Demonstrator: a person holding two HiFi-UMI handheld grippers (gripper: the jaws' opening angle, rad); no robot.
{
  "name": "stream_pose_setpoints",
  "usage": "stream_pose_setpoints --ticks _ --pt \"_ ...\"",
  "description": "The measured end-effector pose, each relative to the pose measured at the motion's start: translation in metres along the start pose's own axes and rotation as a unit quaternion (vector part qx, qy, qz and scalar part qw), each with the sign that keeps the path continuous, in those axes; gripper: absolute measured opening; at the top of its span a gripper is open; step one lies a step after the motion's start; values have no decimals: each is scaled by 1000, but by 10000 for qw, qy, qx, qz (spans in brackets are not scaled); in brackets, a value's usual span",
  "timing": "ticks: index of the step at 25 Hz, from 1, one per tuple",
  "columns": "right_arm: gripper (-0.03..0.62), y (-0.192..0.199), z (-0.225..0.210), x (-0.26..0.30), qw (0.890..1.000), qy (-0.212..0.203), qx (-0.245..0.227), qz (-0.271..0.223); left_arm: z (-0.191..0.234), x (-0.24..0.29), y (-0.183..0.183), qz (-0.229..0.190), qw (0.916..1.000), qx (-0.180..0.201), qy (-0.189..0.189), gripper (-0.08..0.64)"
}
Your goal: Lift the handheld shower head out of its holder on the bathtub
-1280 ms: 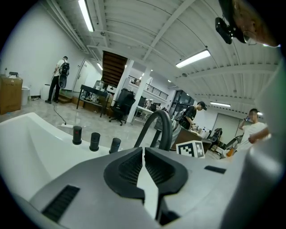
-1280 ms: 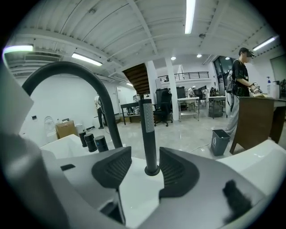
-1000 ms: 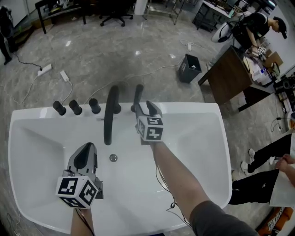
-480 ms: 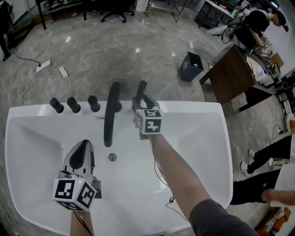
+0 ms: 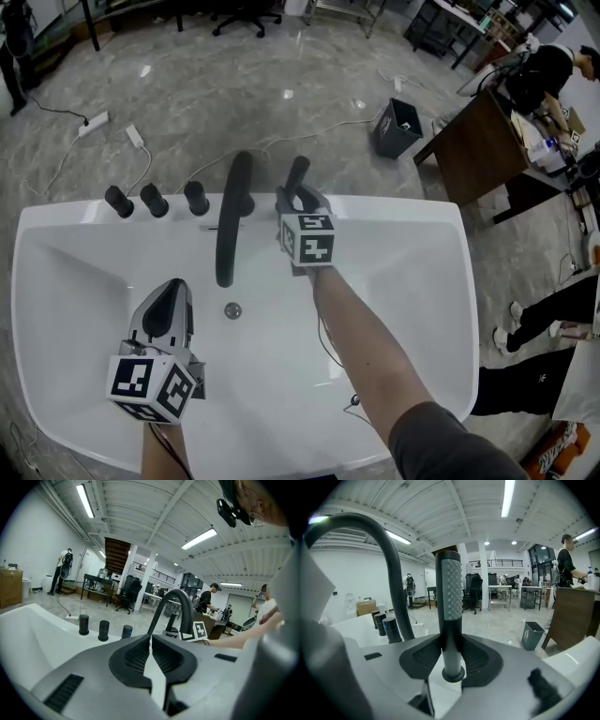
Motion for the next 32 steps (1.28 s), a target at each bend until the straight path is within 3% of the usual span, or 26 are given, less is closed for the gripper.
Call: stream_pose_setpoints --ticks 6,18,21,32 --pt "140 -3 9 -13 9986 73 -533 -19 -5 -10 0 11 10000 26 -19 26" --pt "140 -58 20 -92 9940 -61 -800 -744 -34 -47 -20 -209 9995 189 113 26" --pt "140 -73 20 -117 9936 -31 -735 -861 -47 -67 -33 -299 9985 394 228 26" --pt "140 -132 32 -226 9922 159 -449 -1153 -74 -133 -68 -333 9970 457 531 26"
Point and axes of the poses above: the fingertips, and each gripper's own axes: x forward along the fingers, z to its left, y out of its underside, the point moved 8 cm from there along -x, backward along the fingers, and after that the axes turned 8 degrees about y, right-handed, at the moved point
